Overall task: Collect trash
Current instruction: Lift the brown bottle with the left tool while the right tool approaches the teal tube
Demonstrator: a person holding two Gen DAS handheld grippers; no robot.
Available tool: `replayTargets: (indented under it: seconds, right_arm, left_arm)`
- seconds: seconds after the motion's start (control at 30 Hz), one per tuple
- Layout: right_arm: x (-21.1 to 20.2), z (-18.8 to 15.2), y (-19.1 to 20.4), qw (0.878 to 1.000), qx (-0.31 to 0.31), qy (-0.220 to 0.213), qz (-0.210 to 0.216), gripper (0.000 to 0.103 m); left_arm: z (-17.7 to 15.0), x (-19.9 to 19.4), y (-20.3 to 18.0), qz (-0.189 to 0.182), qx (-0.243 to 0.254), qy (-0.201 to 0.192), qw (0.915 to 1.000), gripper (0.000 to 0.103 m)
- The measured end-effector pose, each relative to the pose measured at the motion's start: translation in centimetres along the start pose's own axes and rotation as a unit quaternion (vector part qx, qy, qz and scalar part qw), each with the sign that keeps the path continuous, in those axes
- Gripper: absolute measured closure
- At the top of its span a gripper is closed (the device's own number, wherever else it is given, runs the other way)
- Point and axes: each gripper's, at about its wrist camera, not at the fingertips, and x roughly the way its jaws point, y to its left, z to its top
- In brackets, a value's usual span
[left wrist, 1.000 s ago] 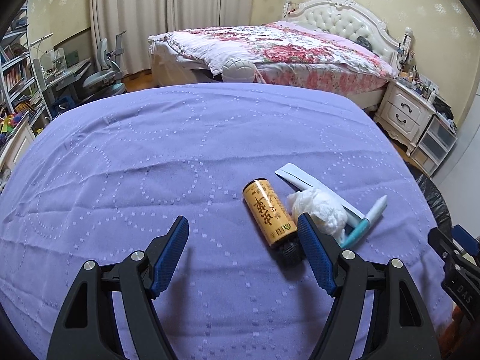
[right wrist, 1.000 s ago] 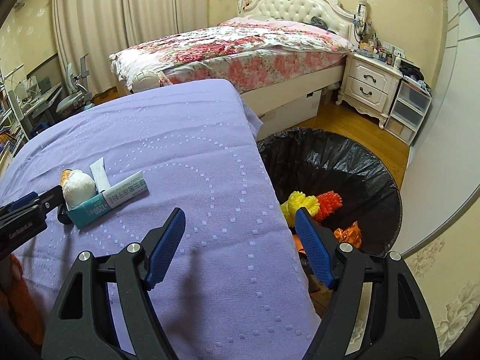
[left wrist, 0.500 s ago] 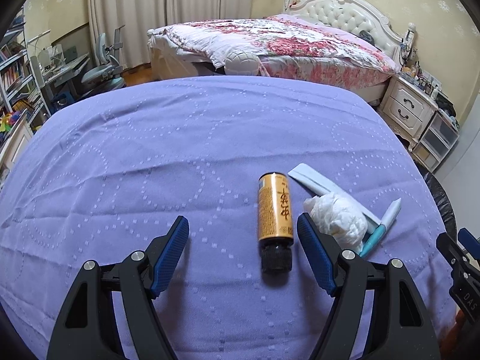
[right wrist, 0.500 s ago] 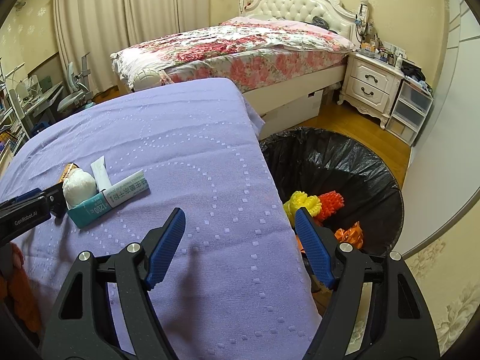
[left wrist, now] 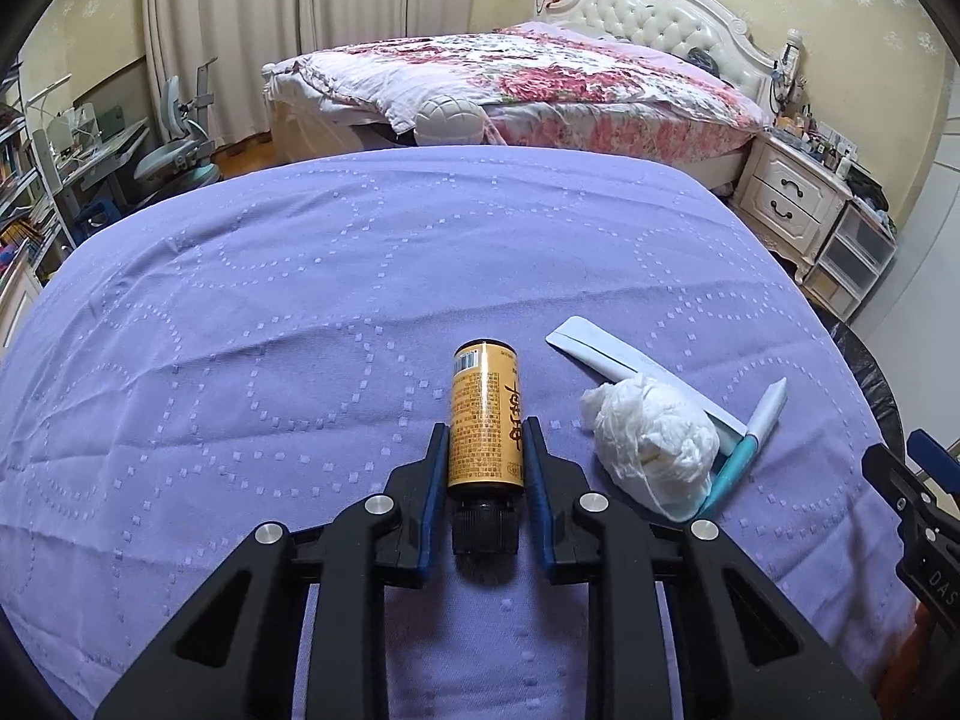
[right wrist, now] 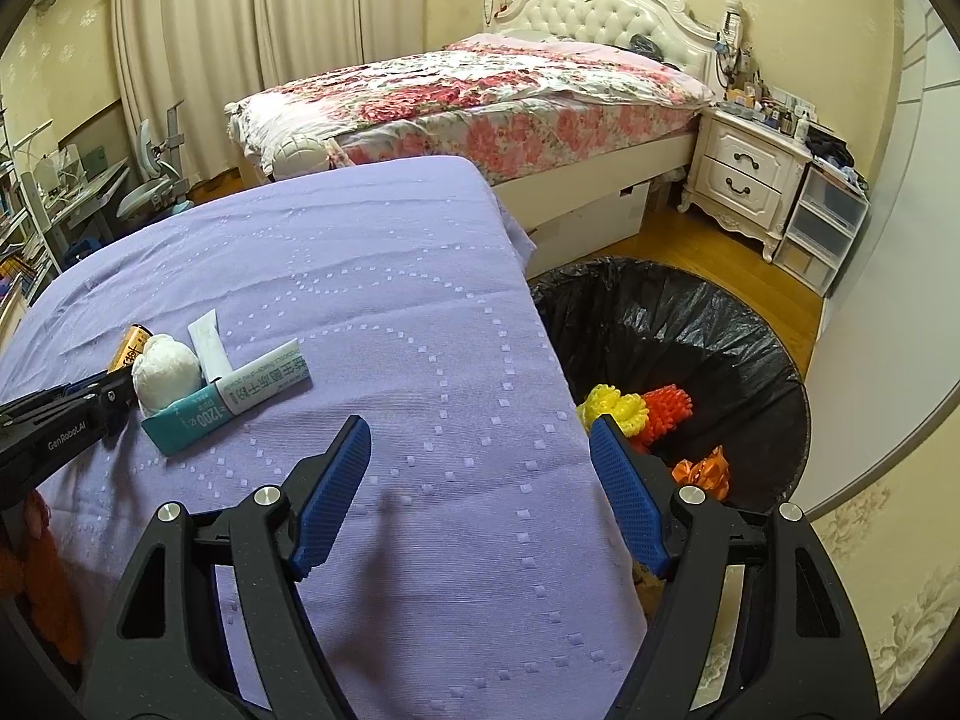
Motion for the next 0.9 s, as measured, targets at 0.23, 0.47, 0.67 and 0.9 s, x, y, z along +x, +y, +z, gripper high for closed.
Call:
replayTargets:
  seconds: [0.23,0.47,0.67,0.9]
  right_arm:
    - [-0.2,0.4,2.2,1.0,-0.015,0.003,0.027,0.029]
    - [-0.2,1.7,6.4,0.997,-0.041,0.002,0.06,0.029]
    - [1.0,1.7,9.2,0.996,-0.062,0.02,0.053,0.029]
    - [0.8,-0.1,9.1,0.996,-0.07,0.042,0.044,0.029]
  left_arm:
    - [-1.0,-1.2,1.5,0.014,0.003,-0.01,0.9999,0.078]
    - [-2.0,-2.3,4.6,0.031,-0.013,-0.011,0.9994,0.078]
    - [-2.4,-2.6,6.8,0.042,-0.029,-0.01,0.9987,0.078]
    - [-2.6,-2.8,7.6,0.032,-0.038,-0.011,0.9987,0.078]
